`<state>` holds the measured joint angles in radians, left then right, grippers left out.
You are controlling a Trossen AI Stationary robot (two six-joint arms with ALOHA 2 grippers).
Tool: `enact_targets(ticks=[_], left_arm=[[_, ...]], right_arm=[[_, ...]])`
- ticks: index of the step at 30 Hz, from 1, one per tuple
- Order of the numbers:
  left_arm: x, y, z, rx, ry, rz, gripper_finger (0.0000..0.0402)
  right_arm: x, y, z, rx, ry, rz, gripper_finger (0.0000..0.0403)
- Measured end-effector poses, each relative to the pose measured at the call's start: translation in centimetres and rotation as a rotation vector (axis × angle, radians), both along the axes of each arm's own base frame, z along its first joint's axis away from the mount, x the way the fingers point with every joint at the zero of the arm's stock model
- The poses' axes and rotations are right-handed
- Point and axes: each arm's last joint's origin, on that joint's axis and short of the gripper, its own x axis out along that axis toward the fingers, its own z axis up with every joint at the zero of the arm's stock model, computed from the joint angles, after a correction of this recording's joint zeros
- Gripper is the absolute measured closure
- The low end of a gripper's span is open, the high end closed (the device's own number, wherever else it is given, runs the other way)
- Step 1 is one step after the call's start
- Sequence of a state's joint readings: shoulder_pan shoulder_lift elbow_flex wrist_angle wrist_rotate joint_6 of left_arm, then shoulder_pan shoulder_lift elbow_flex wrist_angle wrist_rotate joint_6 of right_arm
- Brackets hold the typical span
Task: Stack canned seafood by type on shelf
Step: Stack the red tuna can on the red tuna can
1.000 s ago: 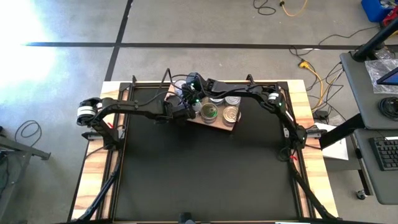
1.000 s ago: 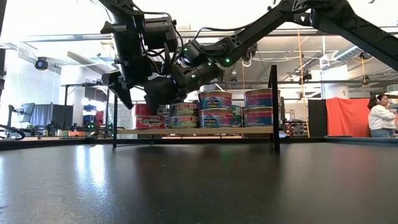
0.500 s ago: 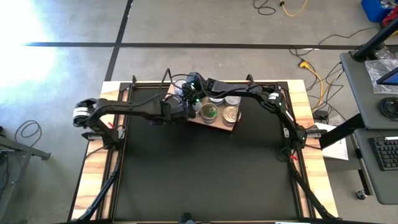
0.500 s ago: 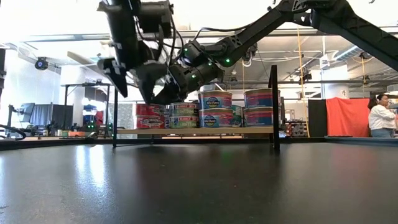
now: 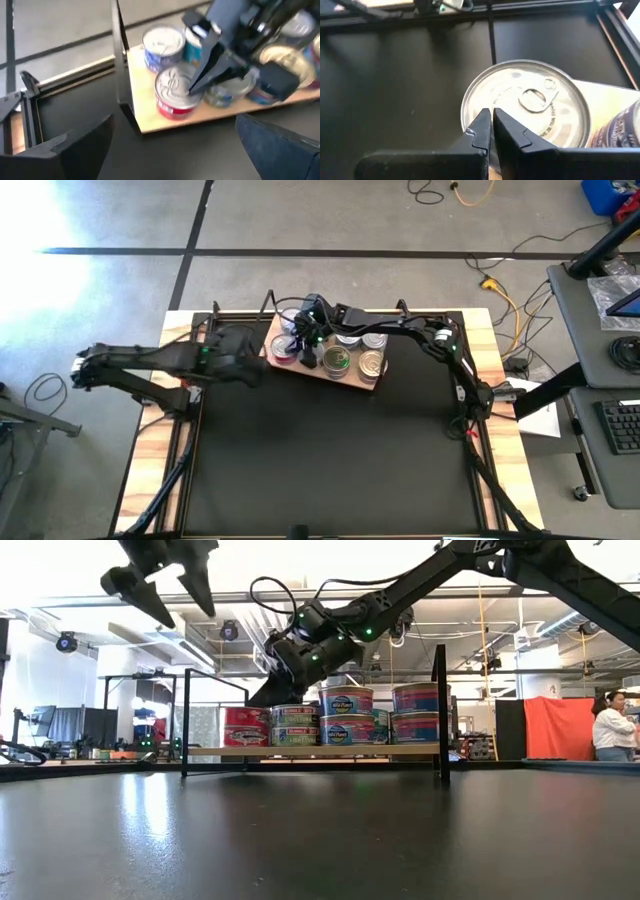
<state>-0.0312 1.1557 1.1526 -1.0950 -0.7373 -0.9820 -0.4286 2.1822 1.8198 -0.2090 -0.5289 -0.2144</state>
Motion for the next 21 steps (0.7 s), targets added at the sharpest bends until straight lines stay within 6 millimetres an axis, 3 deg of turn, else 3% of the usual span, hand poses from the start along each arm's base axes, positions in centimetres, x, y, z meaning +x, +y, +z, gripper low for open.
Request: enact_targets(ticks=[7,21], left_arm=[[-2.2,0.2,1.6,0.089,-0.052,0.009,0.0002],[-1.9,-0.5,1.1,0.218,0.007,-0.046,0.0015]], right_arm=[[0.1,0.8,-0.2,0.017,0.061,-0.039,0.039],[-0.7,0.3,0.6,-0.047,0.122,-0.141,0.039]])
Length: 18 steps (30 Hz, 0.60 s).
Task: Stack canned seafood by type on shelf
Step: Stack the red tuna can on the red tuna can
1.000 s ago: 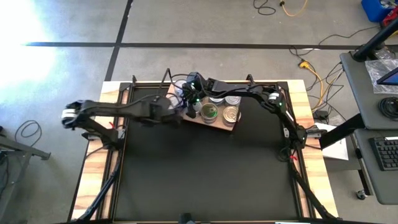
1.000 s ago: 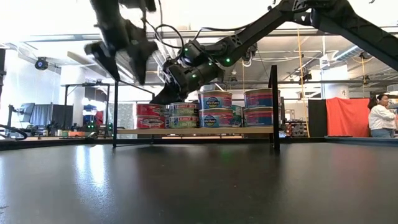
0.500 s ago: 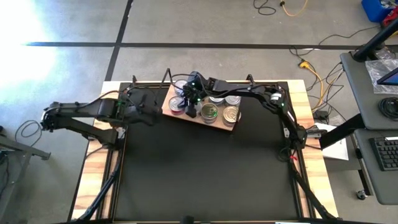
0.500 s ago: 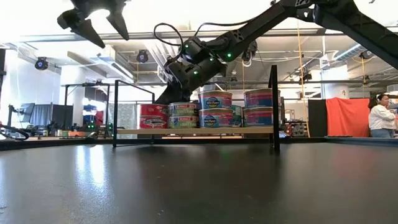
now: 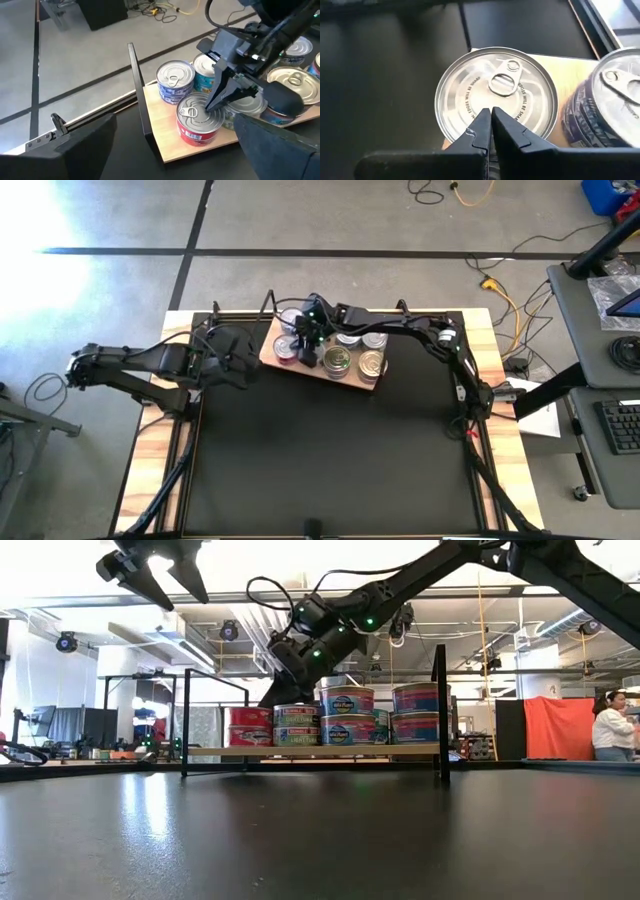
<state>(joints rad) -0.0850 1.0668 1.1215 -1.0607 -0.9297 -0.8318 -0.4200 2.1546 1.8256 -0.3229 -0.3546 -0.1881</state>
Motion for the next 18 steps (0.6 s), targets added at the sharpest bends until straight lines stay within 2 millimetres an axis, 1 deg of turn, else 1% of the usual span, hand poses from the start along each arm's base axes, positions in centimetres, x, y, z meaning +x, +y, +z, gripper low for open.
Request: enact_targets(ticks=[9,13,15,18], left_arm=[[0.0,0.0,0.0,0.008,0.001,-0.002,0.0023],[0.1,0.0,-0.1,0.005,-0.001,0.004,0.0023],[0.0,0.0,-0.2,0.003,-0.007,0.01,0.0023],[0.0,0.1,-0.2,0.046,-0.018,0.048,0.0023]], right_arm=[[0.2,-0.6,0.1,-0.015,-0.029,-0.073,0.039],[0.2,-0.7,0.3,0.007,-0.044,-0.093,0.039],[0.2,-0.7,0.8,0.029,-0.047,-0.109,0.039],[0.0,-1.1,2.5,0.049,-0.083,-0.136,0.039]])
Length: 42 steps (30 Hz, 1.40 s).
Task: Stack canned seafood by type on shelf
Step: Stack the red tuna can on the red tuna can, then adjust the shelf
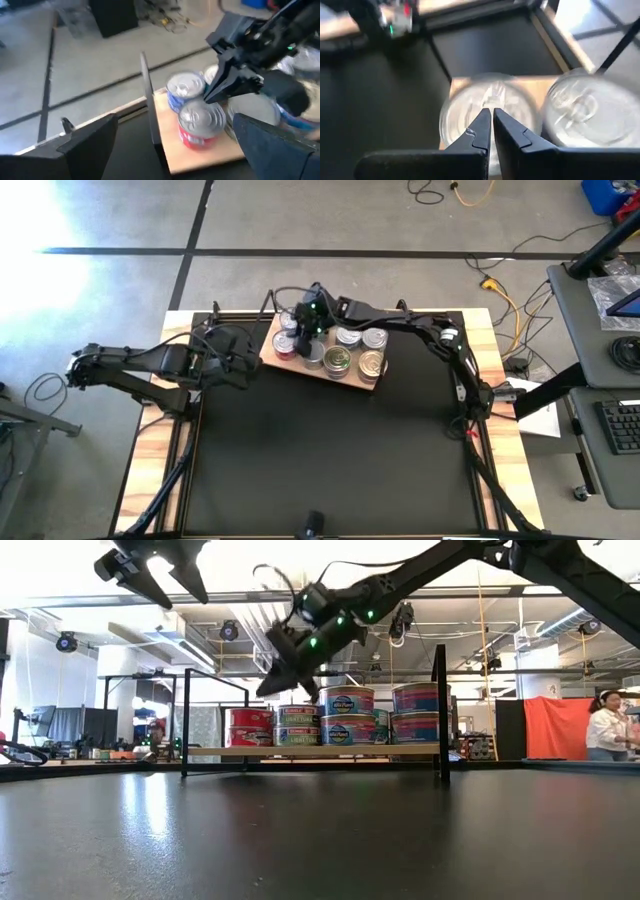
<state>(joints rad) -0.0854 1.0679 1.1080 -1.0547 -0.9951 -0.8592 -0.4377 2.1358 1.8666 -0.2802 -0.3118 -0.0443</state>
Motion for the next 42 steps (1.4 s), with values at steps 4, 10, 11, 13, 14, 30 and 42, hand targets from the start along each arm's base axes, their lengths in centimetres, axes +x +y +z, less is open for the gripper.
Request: enact_targets(ticks=[4,10,11,13,14,30,42], left_arm=[[0.0,0.4,0.1,0.007,-0.026,0.038,0.0023],[-0.2,3.2,0.2,-0.134,0.009,0.07,0.0023],[-0.3,3.8,0.3,-0.146,0.016,0.077,0.0023],[-0.6,5.1,0.6,-0.178,0.01,0.101,0.0023],[-0.7,5.8,0.8,-0.198,-0.003,0.108,0.0023],[-2.8,16.0,2.5,-0.375,-0.038,0.112,0.0033],[-4.7,19.7,0.6,-0.57,0.162,0.311,0.0235]], right_arm=[[-0.8,-1.2,1.8,0.043,-0.017,-0.059,0.039],[-3.3,-0.9,5.4,0.032,0.051,-0.077,0.039],[-3.9,-0.5,6.5,0.008,0.056,-0.089,0.039],[-5.1,0.5,8.2,-0.036,0.096,-0.128,0.039],[-5.7,1.1,9.0,-0.057,0.118,-0.155,0.039],[-12.8,10.5,17.5,-0.085,0.197,-0.412,0.039],[-15.9,14.1,19.4,-0.13,0.218,-0.509,0.039]])
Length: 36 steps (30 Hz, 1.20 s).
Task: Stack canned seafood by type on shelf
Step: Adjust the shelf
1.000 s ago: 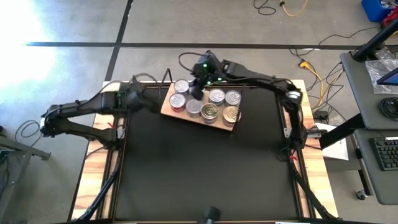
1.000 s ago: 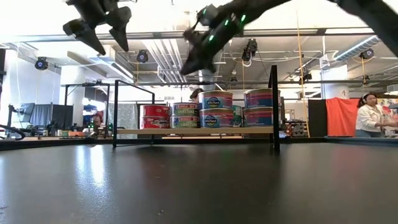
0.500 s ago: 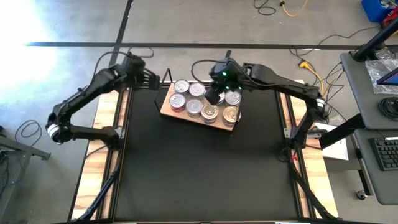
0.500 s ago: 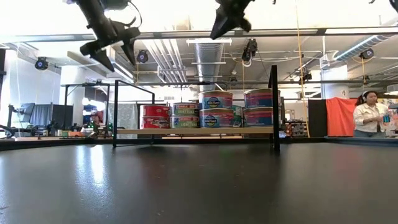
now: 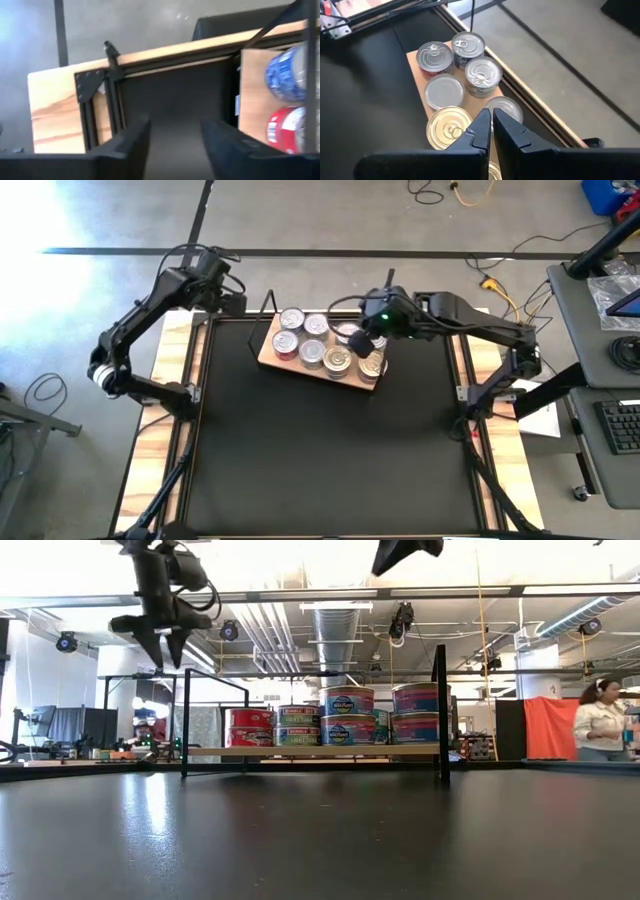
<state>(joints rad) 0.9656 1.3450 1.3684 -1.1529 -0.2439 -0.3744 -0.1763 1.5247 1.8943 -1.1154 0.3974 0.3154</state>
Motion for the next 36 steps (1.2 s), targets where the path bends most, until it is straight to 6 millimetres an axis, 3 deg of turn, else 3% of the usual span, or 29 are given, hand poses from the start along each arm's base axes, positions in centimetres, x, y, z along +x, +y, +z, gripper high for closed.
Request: enact_targets(ticks=[4,8,15,22,36], left_arm=[[-0.7,0.4,-0.9,-0.046,0.03,0.038,0.0317],[-0.6,0.7,-1.1,-0.066,0.003,0.065,0.0361],[-1.0,0.7,-2.2,-0.16,-0.065,0.085,0.0369],[-0.8,0.0,-5.0,-0.249,-0.055,0.139,0.0369],[2.4,-5.6,-6.8,-0.253,-0.158,0.026,0.0369]], right_arm=[[-1.6,0.5,0.8,0.0,-0.013,-0.025,0.039],[-3.1,0.8,0.6,0.028,-0.023,-0.044,0.039],[-4.9,2.0,-0.6,0.095,-0.033,-0.057,0.039],[-6.2,2.9,-1.8,0.123,-0.06,-0.066,0.039],[-7.4,3.3,-1.2,0.125,-0.078,0.014,0.039]])
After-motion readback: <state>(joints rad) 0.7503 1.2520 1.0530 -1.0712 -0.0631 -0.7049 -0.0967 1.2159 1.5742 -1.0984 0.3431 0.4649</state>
